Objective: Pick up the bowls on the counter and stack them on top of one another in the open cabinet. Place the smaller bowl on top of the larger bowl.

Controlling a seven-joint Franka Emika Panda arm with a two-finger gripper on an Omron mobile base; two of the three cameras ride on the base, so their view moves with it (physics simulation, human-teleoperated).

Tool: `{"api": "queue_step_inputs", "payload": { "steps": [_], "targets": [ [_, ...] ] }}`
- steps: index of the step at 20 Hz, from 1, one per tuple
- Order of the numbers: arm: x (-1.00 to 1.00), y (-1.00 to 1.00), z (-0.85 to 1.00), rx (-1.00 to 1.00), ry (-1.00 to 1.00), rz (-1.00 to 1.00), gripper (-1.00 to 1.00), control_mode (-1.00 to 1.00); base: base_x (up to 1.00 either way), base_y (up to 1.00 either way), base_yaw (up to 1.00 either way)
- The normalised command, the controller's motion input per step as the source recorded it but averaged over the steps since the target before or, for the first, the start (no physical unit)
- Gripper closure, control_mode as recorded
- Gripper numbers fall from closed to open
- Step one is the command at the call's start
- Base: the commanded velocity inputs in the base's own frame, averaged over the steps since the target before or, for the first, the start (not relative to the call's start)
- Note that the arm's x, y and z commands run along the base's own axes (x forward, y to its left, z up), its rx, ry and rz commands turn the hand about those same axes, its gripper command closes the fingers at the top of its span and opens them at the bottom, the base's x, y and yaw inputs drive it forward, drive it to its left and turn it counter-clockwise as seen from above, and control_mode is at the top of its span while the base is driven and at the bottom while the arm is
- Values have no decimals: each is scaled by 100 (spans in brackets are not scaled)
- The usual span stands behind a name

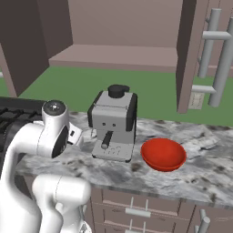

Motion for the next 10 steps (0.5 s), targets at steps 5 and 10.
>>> {"api": "queue_step_inputs", "payload": {
  "steps": [5, 10],
  "targets": [
    [-42, -44, 26, 0, 0, 3, 100, -100, 0, 0, 0],
    [-31, -50, 20, 0, 0, 2, 100, -100, 0, 0, 0]
  ]
}}
